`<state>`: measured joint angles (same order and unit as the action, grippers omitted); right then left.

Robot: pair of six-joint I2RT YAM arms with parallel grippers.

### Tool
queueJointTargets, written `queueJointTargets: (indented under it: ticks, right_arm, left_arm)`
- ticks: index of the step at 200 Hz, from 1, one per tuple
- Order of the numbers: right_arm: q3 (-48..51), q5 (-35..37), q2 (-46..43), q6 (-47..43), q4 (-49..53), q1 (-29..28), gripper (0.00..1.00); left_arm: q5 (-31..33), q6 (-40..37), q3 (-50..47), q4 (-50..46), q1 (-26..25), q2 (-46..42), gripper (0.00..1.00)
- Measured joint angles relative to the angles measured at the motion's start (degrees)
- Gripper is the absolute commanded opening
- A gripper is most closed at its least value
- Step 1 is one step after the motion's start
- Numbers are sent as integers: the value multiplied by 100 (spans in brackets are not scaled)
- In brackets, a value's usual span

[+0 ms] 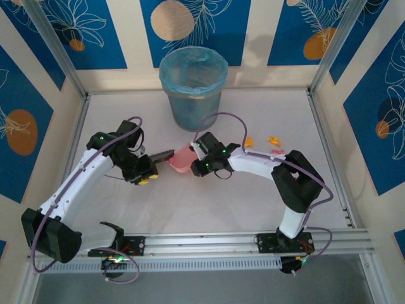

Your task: Sweep away the paper scraps from the table

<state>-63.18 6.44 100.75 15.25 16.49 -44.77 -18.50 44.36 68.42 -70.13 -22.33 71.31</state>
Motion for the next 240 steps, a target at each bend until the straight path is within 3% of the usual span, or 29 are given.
queueJointTargets:
  ticks: [62, 154, 240]
  right_arm:
    - [0, 262, 157, -168, -114, -142, 0]
    - [413, 750, 116, -424, -640, -380, 0]
    - [1145, 1362, -844, -798, -1189, -732, 0]
  left_arm:
    - [-505, 2, 0, 372, -273, 131, 0]
    - [-343, 7, 203, 728, -278, -111, 0]
    - [739, 164, 258, 1189, -269, -1003, 0]
